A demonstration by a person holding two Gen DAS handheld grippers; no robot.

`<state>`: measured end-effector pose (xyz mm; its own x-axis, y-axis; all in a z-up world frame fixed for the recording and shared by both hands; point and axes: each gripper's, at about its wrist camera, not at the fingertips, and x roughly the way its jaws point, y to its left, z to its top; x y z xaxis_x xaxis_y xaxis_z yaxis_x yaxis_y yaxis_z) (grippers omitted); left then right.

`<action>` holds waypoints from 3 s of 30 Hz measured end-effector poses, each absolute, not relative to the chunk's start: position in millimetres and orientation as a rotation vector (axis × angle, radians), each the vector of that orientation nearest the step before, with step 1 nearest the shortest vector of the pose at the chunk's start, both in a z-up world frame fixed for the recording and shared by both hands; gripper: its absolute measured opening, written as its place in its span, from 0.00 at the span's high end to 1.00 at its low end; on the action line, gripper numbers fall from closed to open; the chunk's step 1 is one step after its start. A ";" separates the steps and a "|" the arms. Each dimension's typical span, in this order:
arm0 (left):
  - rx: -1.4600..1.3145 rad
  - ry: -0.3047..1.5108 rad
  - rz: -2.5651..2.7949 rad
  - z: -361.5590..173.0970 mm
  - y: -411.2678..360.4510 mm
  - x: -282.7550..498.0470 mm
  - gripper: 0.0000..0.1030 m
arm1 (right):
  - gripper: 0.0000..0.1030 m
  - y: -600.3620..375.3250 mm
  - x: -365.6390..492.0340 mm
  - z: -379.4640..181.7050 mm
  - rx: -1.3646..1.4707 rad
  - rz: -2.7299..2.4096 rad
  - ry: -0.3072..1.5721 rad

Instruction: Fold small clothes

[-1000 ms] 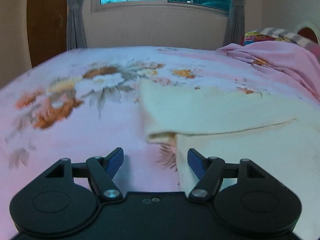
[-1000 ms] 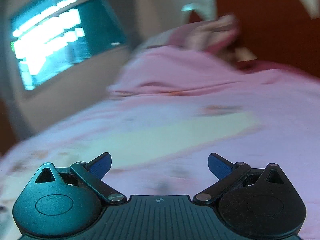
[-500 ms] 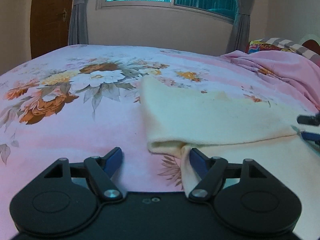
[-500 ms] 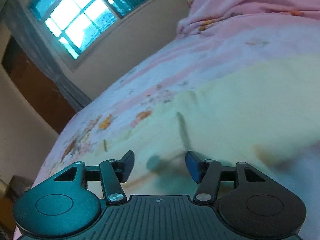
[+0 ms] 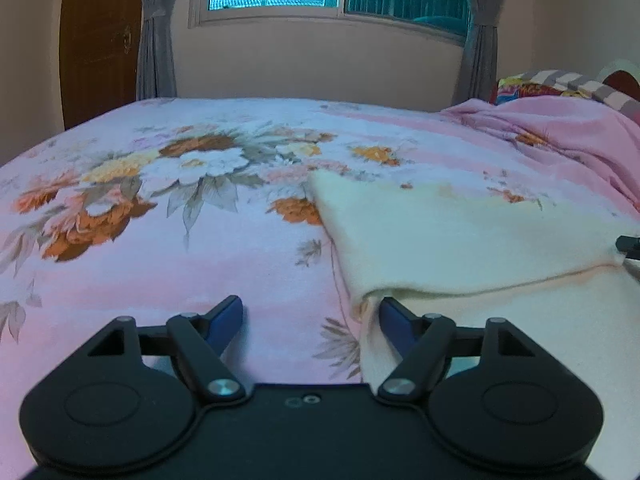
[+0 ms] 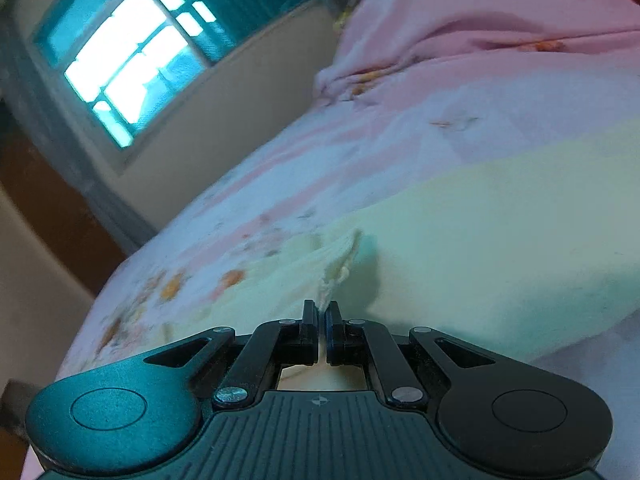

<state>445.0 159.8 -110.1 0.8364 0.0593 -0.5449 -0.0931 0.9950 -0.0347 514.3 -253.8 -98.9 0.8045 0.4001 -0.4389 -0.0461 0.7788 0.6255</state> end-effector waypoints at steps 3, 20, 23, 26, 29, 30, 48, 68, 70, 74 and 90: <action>-0.187 0.572 0.109 -112.8 177.5 445.0 0.27 | 0.97 -246.3 514.7 -93.5 0.586 0.275 0.591; -0.230 0.603 0.179 -107.9 187.3 477.5 0.25 | 0.85 -289.1 517.8 -95.2 0.532 0.126 0.639; -0.201 0.597 0.195 -105.7 195.6 455.3 0.27 | 0.31 -346.3 473.5 -88.1 0.631 0.078 0.508; -0.223 0.560 0.149 -105.9 202.9 425.2 0.26 | 0.28 -418.5 418.9 -88.0 0.641 -0.061 0.404; -0.266 0.551 0.153 -109.8 207.7 401.8 0.26 | 0.30 -493.8 378.9 -99.8 0.764 -0.213 0.339; -0.285 0.544 0.158 -108.6 209.7 396.7 0.26 | 0.37 -513.5 370.5 -102.7 0.797 -0.264 0.333; -0.069 0.669 0.408 -100.8 261.0 368.0 0.21 | 0.96 -586.5 419.8 -147.8 0.896 -0.321 0.458; -0.031 0.658 0.372 -111.8 290.7 350.7 0.12 | 0.96 -545.2 442.8 -114.6 0.629 -0.332 0.499; -0.003 0.642 0.387 -107.0 292.6 348.4 0.12 | 0.96 -534.3 448.0 -101.6 0.624 -0.315 0.486; 0.091 0.667 0.411 -104.5 305.3 346.6 0.12 | 0.96 -491.6 466.2 -62.1 0.588 -0.212 0.431; -0.114 0.669 0.370 -114.3 368.1 311.7 0.09 | 0.96 -88.6 535.9 -17.2 0.399 0.500 0.495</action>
<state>311.7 368.1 -114.3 0.7222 0.2979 -0.6243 -0.3707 0.9286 0.0143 535.9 -88.6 -17.2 0.7655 0.5410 -0.3483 -0.3543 0.8063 0.4738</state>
